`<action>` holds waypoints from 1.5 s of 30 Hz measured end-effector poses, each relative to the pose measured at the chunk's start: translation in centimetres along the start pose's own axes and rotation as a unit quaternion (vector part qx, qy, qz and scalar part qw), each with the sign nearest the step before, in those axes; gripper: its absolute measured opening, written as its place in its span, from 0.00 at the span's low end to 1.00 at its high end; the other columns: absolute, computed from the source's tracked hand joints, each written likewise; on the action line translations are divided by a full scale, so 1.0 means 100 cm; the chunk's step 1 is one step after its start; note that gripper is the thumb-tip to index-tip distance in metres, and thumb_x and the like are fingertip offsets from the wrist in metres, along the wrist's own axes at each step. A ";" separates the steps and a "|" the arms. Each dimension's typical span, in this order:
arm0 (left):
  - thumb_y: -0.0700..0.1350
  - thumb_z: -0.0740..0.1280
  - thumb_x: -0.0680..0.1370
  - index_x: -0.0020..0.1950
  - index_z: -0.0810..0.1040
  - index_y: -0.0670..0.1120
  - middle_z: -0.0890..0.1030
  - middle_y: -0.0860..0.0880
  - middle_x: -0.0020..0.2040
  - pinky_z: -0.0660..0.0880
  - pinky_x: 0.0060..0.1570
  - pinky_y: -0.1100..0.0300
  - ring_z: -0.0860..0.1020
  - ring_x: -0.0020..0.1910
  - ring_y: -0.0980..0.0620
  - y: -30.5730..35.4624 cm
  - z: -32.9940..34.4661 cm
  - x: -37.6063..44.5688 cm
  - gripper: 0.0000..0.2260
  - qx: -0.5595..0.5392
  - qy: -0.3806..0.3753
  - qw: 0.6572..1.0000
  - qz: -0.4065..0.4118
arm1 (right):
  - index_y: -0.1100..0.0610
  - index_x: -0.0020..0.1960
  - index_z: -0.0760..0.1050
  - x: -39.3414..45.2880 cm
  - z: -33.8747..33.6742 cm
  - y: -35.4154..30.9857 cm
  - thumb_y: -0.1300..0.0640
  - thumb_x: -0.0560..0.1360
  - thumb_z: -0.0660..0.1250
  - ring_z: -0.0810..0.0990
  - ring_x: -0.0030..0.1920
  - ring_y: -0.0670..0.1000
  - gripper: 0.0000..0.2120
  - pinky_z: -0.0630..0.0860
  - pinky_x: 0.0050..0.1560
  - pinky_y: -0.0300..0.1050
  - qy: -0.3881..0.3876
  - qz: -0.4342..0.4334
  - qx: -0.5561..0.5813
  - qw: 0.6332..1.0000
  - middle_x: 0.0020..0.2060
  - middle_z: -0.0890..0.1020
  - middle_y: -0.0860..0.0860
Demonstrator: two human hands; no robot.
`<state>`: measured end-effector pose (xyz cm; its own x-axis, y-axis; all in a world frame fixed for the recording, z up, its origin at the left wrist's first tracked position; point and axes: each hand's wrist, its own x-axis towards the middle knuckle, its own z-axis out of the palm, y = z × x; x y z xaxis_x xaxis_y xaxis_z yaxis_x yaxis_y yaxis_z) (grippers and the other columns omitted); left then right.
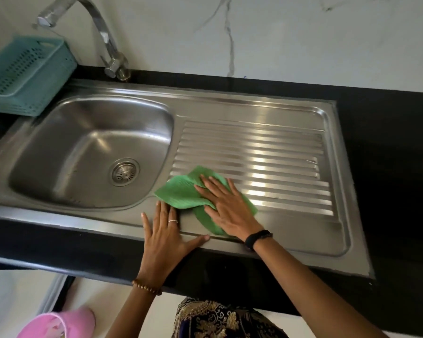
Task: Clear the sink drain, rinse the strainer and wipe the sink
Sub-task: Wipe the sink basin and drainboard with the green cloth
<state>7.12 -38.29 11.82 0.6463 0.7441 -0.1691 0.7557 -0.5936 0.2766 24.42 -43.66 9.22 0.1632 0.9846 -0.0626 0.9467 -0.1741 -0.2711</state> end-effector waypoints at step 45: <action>0.78 0.43 0.60 0.76 0.42 0.46 0.44 0.46 0.78 0.33 0.70 0.50 0.41 0.74 0.55 -0.092 -0.026 0.021 0.53 -0.015 -0.070 0.997 0.037 | 0.58 0.75 0.54 0.029 0.005 -0.068 0.50 0.78 0.54 0.49 0.77 0.55 0.28 0.37 0.75 0.52 0.057 0.156 0.046 0.985 0.77 0.51 0.56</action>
<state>1.24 -30.44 11.38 0.7096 0.6477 -0.2773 0.7039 -0.6338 0.3208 18.35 -39.66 10.39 0.4771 0.8775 -0.0495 0.8175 -0.4638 -0.3416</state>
